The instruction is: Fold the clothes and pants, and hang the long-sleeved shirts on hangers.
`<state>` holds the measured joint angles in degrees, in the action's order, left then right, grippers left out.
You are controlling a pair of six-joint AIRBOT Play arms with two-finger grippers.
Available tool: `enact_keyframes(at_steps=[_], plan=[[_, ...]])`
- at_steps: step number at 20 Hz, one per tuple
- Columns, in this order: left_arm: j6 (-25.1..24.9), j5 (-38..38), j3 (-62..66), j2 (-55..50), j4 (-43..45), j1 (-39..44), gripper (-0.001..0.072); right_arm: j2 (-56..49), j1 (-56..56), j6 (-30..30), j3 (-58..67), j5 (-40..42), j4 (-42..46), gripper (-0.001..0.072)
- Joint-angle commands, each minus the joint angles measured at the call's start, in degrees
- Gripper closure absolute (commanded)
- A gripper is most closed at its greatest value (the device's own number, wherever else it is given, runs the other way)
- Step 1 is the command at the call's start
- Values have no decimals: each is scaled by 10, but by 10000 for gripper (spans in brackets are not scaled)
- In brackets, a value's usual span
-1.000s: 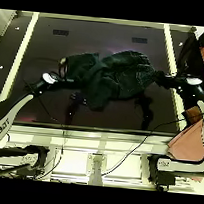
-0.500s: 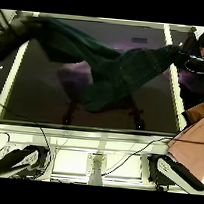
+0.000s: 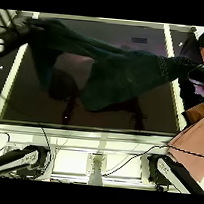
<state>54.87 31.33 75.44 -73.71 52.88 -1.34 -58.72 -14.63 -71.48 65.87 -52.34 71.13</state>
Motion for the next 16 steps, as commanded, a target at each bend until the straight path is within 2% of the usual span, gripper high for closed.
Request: enact_keyframes(at_steps=[1,5,6,7,8,10,11,12,13,16], plan=[[-1,-15,1,-108,7,59,678,-24,0,-61,-50,82,53,656],[-3,-114,1,-172,20,129,665,-61,0,-78,-68,129,33,656],[-3,-114,1,-173,49,136,562,-65,0,-78,-68,131,34,656],[0,-108,1,-169,79,139,213,-67,0,-78,-68,131,38,657],[23,-86,1,-160,87,138,78,-67,0,-78,-68,131,45,656],[66,26,1,-126,87,112,84,-67,0,-78,-68,131,57,656],[85,84,1,-108,87,96,172,-67,0,-78,-68,131,57,656],[90,127,-3,-90,87,81,311,-67,0,-78,-68,131,57,656],[79,154,-14,-70,86,69,366,-67,0,-78,-68,131,57,656],[77,160,-122,3,72,60,366,-67,0,-78,-68,131,57,656]])
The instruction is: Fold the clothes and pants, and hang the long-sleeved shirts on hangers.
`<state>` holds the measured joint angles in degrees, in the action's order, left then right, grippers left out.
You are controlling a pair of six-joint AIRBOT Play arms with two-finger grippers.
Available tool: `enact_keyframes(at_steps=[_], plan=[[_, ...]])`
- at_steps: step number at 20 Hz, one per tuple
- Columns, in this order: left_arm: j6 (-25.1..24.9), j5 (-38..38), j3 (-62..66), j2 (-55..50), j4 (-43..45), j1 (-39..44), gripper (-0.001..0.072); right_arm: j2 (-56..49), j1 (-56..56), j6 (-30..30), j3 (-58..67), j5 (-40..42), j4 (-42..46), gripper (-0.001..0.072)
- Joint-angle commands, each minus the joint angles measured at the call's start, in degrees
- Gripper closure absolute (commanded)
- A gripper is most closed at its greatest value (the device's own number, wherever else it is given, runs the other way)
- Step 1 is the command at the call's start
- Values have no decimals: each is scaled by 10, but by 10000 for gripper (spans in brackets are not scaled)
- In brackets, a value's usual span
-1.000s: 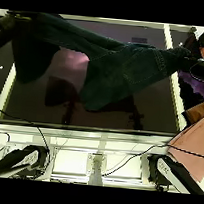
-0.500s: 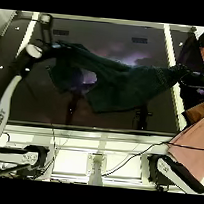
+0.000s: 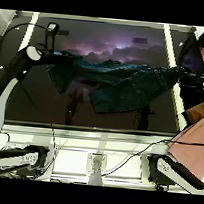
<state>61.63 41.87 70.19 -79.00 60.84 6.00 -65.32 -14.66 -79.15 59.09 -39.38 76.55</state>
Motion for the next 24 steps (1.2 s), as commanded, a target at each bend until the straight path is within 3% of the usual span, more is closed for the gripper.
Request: enact_keyframes(at_steps=[1,3,4,6,7,10,12,19,20,21,22,23,24], plan=[[10,51,-123,74,-36,-9,365,-1,0,-1,0,2,3,656],[9,51,-217,90,-120,6,329,-1,0,-1,0,0,2,656],[-16,50,-249,90,-154,19,304,-1,0,-1,0,0,2,656],[-116,20,-295,90,-217,62,39,-1,0,-2,0,-1,2,656],[-143,-5,-304,90,-229,86,20,-1,0,-2,0,-1,1,656],[-145,-114,-306,67,-243,154,80,-1,0,-2,0,-1,-1,656],[-145,-153,-305,35,-267,183,84,-1,0,-2,0,-1,-2,656],[-145,-155,-235,-60,-339,215,82,-1,0,-2,-1,-2,-2,656],[-145,-155,-221,-68,-339,217,109,-1,0,-2,-1,-2,-2,656],[-145,-158,-209,-75,-339,218,241,-1,0,-2,-1,-2,-2,656],[-145,-164,-196,-80,-339,218,514,-1,0,-3,-1,-3,-2,656],[-145,-173,-187,-80,-338,216,666,-1,0,-6,-1,-2,-2,656],[-146,-177,-176,-78,-338,208,674,-1,0,-13,-1,-3,-2,656]])
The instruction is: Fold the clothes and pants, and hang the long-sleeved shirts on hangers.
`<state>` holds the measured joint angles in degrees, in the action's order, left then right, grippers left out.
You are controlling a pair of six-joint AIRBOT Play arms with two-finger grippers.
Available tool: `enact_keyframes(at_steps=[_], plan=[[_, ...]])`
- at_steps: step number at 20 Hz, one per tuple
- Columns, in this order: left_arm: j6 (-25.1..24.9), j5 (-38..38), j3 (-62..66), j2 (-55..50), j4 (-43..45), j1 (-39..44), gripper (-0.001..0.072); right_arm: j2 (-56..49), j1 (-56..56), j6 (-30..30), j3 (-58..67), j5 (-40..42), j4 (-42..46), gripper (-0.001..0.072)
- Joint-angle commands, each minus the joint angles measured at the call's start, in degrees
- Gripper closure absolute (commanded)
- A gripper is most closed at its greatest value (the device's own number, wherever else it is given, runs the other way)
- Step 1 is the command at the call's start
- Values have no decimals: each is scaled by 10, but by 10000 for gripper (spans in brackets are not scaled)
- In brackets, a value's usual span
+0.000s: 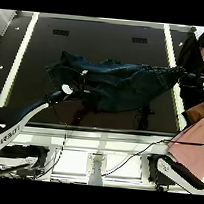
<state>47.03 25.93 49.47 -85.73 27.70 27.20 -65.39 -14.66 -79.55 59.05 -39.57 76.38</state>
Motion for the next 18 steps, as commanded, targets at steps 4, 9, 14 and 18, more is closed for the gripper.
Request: enact_keyframes(at_steps=[4,9,14,18], plan=[[1,6,66,66,61,-88,677,3,0,-8,0,-20,-1,656],[102,114,137,256,223,-218,678,42,1,-7,0,-42,-58,656],[244,279,305,321,374,-225,679,82,13,-4,0,-94,-107,656],[266,308,335,289,379,-181,678,82,40,-3,0,-95,-105,656]])
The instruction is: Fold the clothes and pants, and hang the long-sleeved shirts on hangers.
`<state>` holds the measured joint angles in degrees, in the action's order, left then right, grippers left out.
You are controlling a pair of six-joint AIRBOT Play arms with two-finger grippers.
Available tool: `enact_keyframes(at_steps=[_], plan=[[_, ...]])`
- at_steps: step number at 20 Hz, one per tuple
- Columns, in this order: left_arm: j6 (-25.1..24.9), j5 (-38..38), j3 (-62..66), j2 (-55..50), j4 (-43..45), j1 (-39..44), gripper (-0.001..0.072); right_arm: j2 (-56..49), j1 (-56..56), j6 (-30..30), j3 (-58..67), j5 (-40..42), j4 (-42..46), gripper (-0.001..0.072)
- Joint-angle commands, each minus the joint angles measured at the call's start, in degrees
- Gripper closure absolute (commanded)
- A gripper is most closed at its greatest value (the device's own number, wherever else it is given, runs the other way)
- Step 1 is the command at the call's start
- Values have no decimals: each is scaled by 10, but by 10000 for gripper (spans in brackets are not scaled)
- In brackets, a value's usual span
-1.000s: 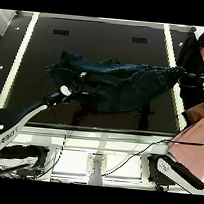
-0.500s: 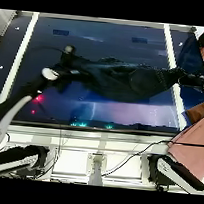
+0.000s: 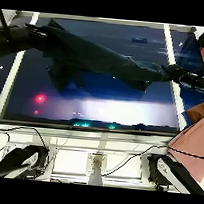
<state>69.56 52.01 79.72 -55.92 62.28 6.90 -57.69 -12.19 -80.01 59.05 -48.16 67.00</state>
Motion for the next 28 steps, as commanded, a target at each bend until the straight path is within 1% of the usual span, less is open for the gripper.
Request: enact_keyframes(at_steps=[1,3,4,5,7,8,9,11,12,13,14,15,17,18,19,20,21,22,23,25,27,28], plan=[[40,49,33,-31,33,45,678,5,16,1,0,-5,-11,656],[33,41,33,-92,33,98,677,5,16,1,0,2,-8,656],[11,23,33,-130,33,126,677,5,16,1,0,2,-6,656],[-7,-11,33,-174,33,149,677,5,16,1,0,2,-5,656],[-13,-122,33,-264,31,181,676,5,16,1,0,3,-2,656],[-13,-182,33,-305,12,193,675,5,16,1,0,5,5,656],[-14,-225,33,-335,-30,202,675,5,16,1,0,10,14,656],[-14,-274,33,-376,-109,217,673,5,16,1,0,21,34,656],[-14,-275,33,-387,-120,222,621,5,16,1,0,27,40,656],[-14,-269,33,-390,-115,224,430,5,16,1,0,33,43,656],[-13,-256,33,-389,-114,224,-13,5,16,1,0,37,44,656],[-12,-235,33,-383,-113,218,-1,5,16,1,0,44,49,656],[-11,-153,33,-358,-113,188,6,4,16,1,0,49,55,656],[2,-104,33,-345,-108,165,29,1,16,0,-1,48,59,656],[32,-57,33,-332,-83,141,103,-4,16,-1,-2,47,70,656],[60,-12,32,-318,-39,115,158,-13,11,-5,-5,44,84,656],[81,17,26,-304,-5,92,165,-20,0,-5,-12,43,92,656],[85,39,10,-285,12,69,165,-26,-16,-6,-23,42,98,656],[85,52,-14,-266,12,51,166,-32,-40,-7,-38,44,98,657],[85,51,-95,-220,11,33,165,-42,-88,-19,-67,49,96,656],[85,16,-201,-167,-17,34,165,-53,-125,-17,-85,47,89,657],[85,-16,-258,-143,-50,38,164,-60,-134,-15,-92,46,88,657]])
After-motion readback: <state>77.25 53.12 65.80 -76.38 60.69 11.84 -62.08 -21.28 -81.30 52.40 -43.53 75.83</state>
